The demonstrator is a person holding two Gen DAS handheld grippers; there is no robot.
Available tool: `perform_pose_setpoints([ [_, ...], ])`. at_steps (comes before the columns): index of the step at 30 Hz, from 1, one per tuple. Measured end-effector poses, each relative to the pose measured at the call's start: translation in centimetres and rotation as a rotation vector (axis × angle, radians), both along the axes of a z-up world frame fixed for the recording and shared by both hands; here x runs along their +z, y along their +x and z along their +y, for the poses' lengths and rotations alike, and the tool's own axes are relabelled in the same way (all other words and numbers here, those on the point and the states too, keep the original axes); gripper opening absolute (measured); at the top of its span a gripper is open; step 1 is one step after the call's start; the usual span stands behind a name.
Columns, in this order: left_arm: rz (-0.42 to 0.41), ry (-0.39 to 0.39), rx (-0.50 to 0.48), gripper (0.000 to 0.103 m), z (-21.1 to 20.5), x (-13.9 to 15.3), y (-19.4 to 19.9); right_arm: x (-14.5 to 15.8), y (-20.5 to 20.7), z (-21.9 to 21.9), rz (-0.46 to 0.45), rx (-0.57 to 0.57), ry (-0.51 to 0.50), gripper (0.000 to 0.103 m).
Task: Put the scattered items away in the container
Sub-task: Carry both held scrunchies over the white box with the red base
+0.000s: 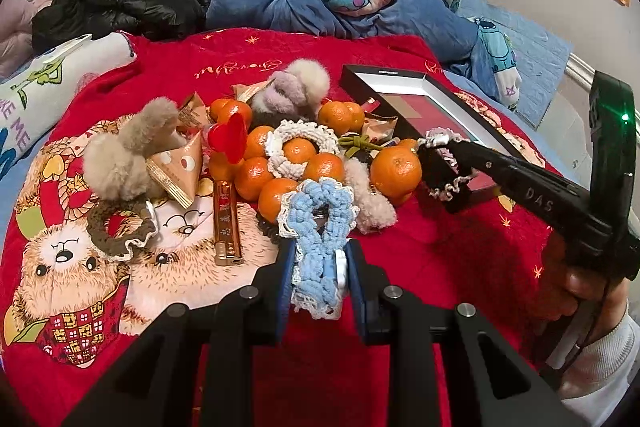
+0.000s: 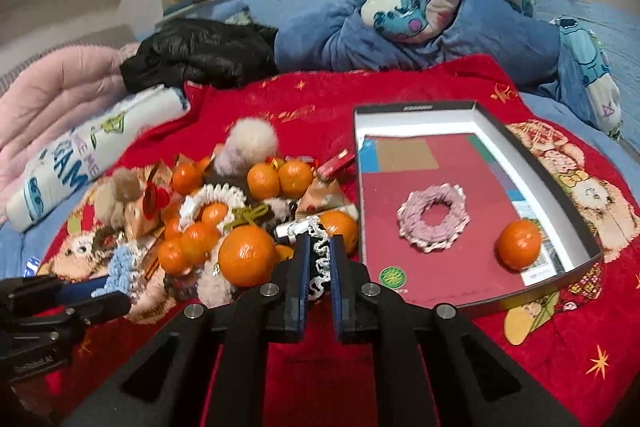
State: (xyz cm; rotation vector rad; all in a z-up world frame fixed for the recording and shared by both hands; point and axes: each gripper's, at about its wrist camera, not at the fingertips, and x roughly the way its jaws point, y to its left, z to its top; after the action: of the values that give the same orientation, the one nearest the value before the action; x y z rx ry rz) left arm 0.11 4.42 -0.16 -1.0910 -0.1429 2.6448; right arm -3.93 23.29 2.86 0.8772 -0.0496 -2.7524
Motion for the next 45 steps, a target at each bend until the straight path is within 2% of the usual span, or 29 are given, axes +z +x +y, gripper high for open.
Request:
perform_pose_setpoints([
  [18,0.025,-0.015,-0.083,0.025,5.4,1.2,1.1,2.2,2.8,7.0,0.054,-0.106,-0.068,0.01],
  [30,0.047,0.037,-0.185,0.025,11.3,2.4,1.5,3.0,5.0,12.2,0.082,-0.204,-0.098,0.01],
  [35,0.058,0.06,-0.213,0.025,13.1,2.9,1.1,2.9,5.0,12.8,0.08,-0.217,-0.11,0.01],
  [45,0.089,0.065,-0.203,0.025,15.0,3.5,-1.6,3.2,4.0,13.1,0.096,-0.2,-0.15,0.01],
])
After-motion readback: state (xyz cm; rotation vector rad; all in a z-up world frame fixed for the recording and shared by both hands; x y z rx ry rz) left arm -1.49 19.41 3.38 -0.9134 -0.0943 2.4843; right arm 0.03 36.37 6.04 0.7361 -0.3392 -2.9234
